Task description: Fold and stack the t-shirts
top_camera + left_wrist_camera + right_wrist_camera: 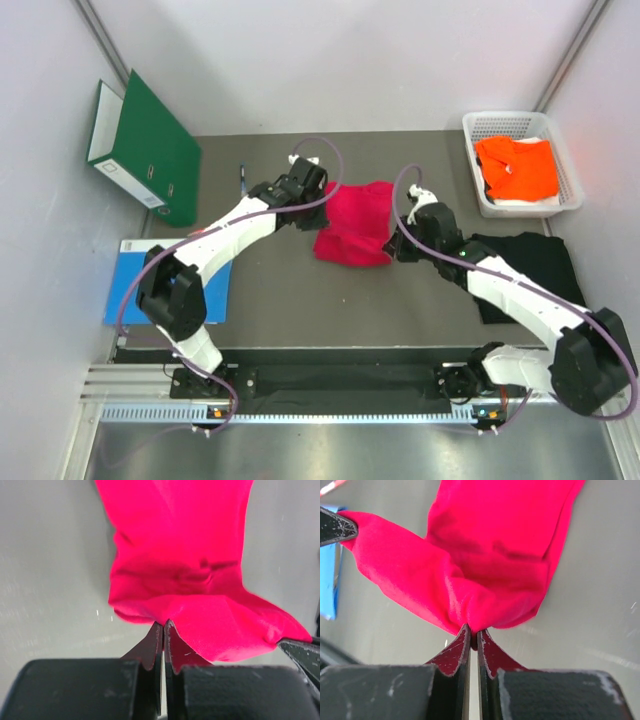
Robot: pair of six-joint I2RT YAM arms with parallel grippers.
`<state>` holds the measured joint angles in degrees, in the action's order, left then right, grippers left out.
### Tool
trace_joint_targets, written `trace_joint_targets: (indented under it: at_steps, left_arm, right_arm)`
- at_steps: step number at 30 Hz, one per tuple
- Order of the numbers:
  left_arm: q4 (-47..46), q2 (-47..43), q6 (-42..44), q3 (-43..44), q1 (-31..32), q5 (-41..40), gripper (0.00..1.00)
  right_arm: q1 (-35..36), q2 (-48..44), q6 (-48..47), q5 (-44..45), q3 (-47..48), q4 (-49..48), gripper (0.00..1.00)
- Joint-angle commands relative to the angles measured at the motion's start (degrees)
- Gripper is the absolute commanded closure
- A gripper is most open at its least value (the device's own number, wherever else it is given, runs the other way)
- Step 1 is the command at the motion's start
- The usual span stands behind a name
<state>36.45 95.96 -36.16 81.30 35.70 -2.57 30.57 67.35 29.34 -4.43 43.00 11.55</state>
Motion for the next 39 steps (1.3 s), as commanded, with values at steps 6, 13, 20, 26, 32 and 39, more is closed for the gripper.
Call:
trace_joint_targets:
  at_steps: [6,13,20,26,32,39]
  left_arm:
    - [1.52,9.24,3.82,12.47,-3.35,-2.53,1.00]
    - [0.56,15.12,4.70,17.49,-6.08,-1.91,1.00]
    - [0.29,20.31,5.84,24.78,-8.10,-1.56,1.00]
    - [-0.76,25.58,6.02,29.52,-10.47,0.46,1.00]
    - [-0.85,32.44,6.54,36.02,-12.50,3.09,0.99]
    - [-0.67,30.72,7.25,35.70,-13.29,-0.15,0.02]
  right_arm:
    - [-2.17,10.33,-7.89,7.06,11.83,-3.11,0.99]
    - [-5.52,17.81,-8.86,6.80,16.67,-6.62,0.99]
    - [-8.86,24.40,-10.36,6.18,22.38,-8.30,0.99]
    - [-10.44,31.60,-12.47,6.18,29.32,-8.12,0.99]
    - [-11.76,41.79,-12.64,6.01,39.32,-7.51,0.93]
    - [-12.29,38.33,-7.90,13.82,32.25,-15.58,0.00]
